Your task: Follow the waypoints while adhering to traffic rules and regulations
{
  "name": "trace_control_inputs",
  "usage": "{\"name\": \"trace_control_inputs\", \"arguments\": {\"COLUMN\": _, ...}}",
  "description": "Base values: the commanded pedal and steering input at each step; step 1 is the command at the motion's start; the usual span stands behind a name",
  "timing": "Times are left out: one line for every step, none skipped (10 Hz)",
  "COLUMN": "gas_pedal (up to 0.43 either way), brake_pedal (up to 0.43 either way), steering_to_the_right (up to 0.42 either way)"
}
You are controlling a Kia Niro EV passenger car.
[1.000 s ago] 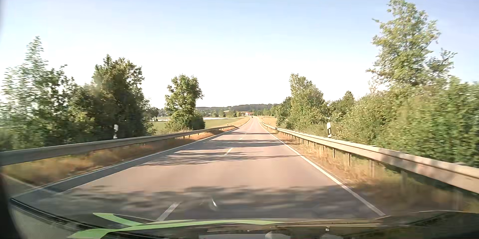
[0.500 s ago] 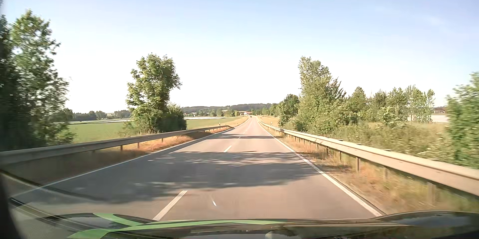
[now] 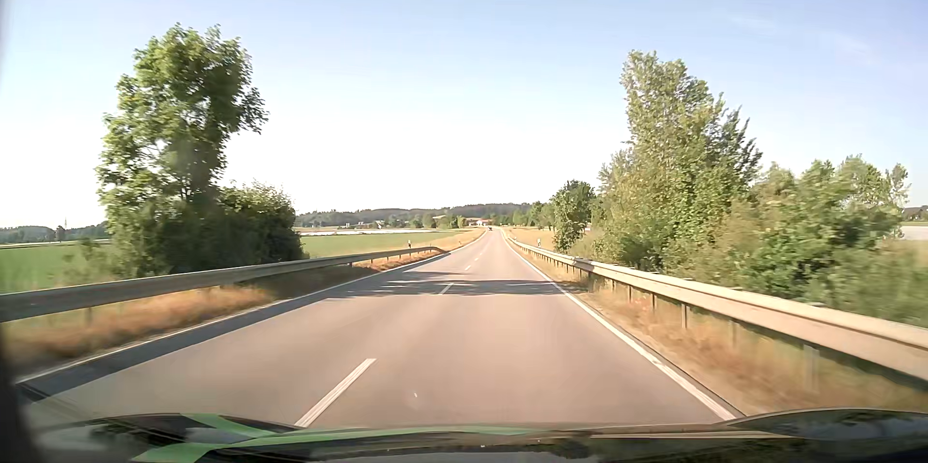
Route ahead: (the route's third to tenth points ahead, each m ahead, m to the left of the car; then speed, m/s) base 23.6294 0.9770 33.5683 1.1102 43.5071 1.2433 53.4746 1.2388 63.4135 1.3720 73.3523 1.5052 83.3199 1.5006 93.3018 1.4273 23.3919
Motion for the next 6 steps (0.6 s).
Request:
{"name": "trace_control_inputs", "arguments": {"gas_pedal": 0.268, "brake_pedal": 0.000, "steering_to_the_right": -0.005}}
{"name": "trace_control_inputs", "arguments": {"gas_pedal": 0.248, "brake_pedal": 0.000, "steering_to_the_right": -0.005}}
{"name": "trace_control_inputs", "arguments": {"gas_pedal": 0.248, "brake_pedal": 0.000, "steering_to_the_right": -0.005}}
{"name": "trace_control_inputs", "arguments": {"gas_pedal": 0.248, "brake_pedal": 0.000, "steering_to_the_right": -0.005}}
{"name": "trace_control_inputs", "arguments": {"gas_pedal": 0.260, "brake_pedal": 0.000, "steering_to_the_right": -0.004}}
{"name": "trace_control_inputs", "arguments": {"gas_pedal": 0.268, "brake_pedal": 0.000, "steering_to_the_right": -0.003}}
